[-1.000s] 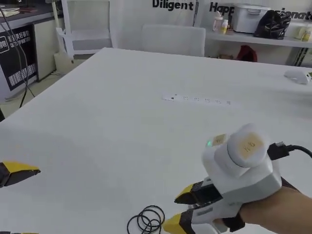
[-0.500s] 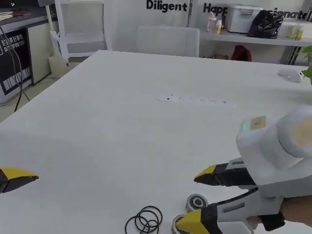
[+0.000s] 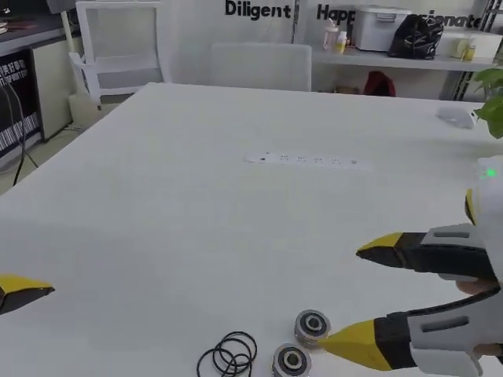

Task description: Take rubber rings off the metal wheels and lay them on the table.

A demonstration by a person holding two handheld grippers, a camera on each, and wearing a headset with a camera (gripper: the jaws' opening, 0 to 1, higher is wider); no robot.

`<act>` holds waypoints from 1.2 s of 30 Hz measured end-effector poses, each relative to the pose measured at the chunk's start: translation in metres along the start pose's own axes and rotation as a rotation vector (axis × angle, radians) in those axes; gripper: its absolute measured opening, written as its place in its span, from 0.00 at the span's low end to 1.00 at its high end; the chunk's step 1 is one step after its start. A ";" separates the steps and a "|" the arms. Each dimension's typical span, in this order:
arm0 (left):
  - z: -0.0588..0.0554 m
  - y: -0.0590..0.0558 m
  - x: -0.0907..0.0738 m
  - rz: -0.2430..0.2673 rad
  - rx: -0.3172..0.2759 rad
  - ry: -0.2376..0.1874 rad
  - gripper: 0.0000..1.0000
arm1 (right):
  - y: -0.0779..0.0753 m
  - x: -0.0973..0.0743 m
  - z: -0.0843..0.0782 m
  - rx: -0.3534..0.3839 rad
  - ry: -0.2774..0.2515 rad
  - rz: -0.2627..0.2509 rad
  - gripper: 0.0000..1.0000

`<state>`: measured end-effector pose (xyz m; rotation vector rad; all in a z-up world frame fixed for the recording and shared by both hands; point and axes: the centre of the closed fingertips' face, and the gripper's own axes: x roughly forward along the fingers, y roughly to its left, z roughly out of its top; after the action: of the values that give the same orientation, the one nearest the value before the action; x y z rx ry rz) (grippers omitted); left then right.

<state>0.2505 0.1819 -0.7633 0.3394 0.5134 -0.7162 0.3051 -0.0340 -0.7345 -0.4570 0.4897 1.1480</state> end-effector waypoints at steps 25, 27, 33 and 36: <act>-0.003 0.005 0.002 0.015 -0.037 0.000 0.79 | -0.022 -0.043 -0.024 0.129 -0.132 -0.162 0.98; -0.002 0.007 0.002 0.023 -0.045 -0.006 0.83 | -0.016 -0.043 -0.026 0.132 -0.140 -0.148 0.99; -0.001 0.010 0.000 0.042 -0.074 -0.017 0.89 | -0.012 -0.040 -0.038 0.202 -0.162 -0.147 0.99; -0.003 0.010 -0.001 0.043 -0.082 -0.011 0.90 | -0.008 -0.036 -0.046 0.221 -0.149 -0.143 0.99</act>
<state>0.2559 0.1905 -0.7638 0.2688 0.5216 -0.6535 0.2949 -0.0895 -0.7499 -0.2096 0.4403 0.9693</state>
